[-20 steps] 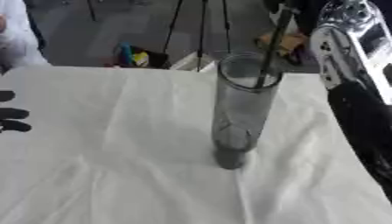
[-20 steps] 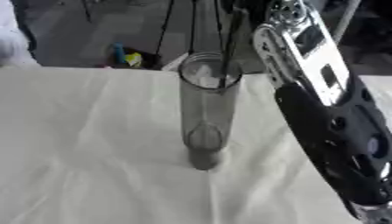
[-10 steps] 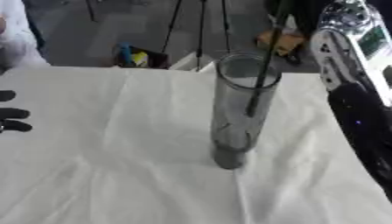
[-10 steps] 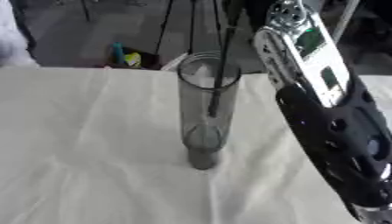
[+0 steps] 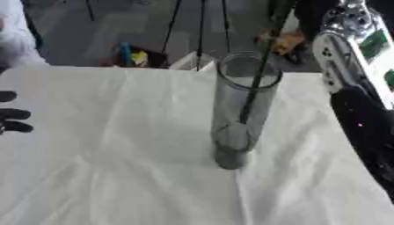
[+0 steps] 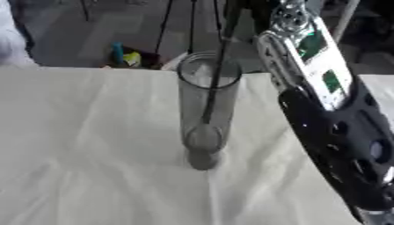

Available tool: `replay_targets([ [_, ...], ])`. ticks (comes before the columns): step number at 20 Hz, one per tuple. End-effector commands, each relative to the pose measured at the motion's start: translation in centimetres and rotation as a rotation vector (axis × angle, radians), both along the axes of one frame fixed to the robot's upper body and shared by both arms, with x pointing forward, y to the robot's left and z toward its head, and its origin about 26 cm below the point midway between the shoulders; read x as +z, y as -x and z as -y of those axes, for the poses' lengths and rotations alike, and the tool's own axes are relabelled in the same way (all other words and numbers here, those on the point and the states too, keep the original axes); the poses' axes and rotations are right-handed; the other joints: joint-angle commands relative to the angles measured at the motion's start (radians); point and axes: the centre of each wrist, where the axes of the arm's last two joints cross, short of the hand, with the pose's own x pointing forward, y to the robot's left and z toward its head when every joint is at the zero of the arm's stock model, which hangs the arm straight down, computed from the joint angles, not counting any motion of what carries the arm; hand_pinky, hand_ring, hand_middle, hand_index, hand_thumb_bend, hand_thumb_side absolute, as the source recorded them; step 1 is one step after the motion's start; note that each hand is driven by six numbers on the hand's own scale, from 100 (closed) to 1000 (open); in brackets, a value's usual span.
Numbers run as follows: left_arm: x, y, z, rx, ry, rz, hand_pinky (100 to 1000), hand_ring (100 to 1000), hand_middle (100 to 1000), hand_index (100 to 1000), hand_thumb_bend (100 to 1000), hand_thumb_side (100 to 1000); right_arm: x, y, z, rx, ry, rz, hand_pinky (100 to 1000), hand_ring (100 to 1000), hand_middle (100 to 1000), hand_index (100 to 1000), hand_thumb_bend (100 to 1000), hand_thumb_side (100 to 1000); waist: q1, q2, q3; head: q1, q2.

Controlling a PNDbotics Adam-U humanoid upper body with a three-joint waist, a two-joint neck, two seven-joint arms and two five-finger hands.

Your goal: Arrange flowers into the vase.

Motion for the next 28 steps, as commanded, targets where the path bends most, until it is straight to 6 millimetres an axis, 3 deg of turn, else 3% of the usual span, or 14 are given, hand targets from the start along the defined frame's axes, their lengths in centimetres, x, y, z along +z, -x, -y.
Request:
replay_targets([
  [1, 0.6, 0.2, 0.3, -0.012, -0.011, 0.025, 559, 636, 710, 860, 100, 997, 0.8, 0.4, 0.7, -0.068, 0.045, 0.021, 265, 233, 179, 272, 425, 724, -0.007, -0.003, -0.001, 0.004, -0.014],
  [10, 0.6, 0.2, 0.4, -0.015, -0.016, 0.025, 559, 637, 711, 860, 100, 997, 0.2, 0.5, 1.5, -0.142, 0.159, 0.079, 319, 267, 219, 360, 456, 770, -0.008, -0.001, 0.0, 0.007, -0.016],
  [21, 0.8, 0.2, 0.4, -0.022, -0.022, 0.028, 558, 638, 712, 860, 100, 997, -0.7, 0.9, 2.2, -0.138, 0.311, 0.078, 531, 397, 315, 468, 483, 849, -0.008, 0.001, 0.004, 0.011, -0.02],
  [28, 0.8, 0.2, 0.5, -0.026, -0.026, 0.027, 558, 639, 713, 860, 100, 997, -1.0, 0.9, 2.5, -0.126, 0.381, 0.048, 547, 411, 325, 478, 476, 849, -0.008, -0.001, 0.006, 0.014, -0.023],
])
